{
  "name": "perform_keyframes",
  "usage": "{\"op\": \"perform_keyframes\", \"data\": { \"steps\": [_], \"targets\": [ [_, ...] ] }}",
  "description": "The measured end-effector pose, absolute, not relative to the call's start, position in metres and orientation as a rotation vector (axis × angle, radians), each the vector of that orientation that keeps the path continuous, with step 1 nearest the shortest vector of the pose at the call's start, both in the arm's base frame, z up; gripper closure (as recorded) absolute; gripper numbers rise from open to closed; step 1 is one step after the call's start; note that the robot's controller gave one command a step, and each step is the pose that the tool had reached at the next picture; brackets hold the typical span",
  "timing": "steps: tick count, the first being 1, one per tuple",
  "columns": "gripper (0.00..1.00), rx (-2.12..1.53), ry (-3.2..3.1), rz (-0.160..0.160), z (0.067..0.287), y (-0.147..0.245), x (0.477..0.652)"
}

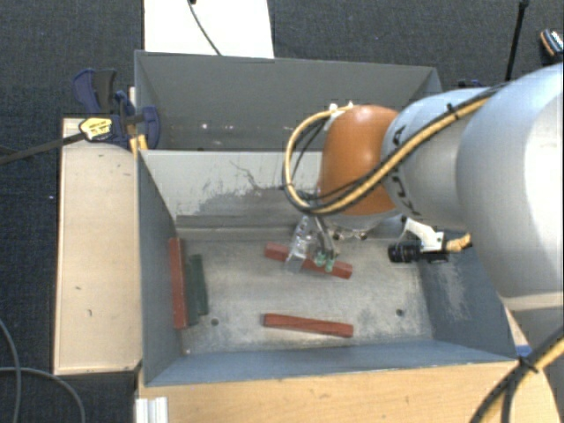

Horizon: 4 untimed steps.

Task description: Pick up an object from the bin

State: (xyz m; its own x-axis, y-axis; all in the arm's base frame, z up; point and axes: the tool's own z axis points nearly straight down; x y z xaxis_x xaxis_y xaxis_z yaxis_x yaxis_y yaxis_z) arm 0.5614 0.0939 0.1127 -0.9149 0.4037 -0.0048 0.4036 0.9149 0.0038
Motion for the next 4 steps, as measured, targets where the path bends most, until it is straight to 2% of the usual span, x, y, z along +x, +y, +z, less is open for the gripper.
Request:
{"op": "perform_keyframes", "data": {
  "steps": [1, 2, 3, 4],
  "targets": [
    [1.00, 0.640, 3.071, 0.003, 0.122, 0.094, 0.562],
    [1.00, 0.631, 3.072, 0.004, 0.152, 0.094, 0.563],
    [1.00, 0.625, 3.073, 0.002, 0.156, 0.094, 0.564],
    [1.00, 0.615, 3.075, 0.004, 0.189, 0.094, 0.565]
  ]
}}
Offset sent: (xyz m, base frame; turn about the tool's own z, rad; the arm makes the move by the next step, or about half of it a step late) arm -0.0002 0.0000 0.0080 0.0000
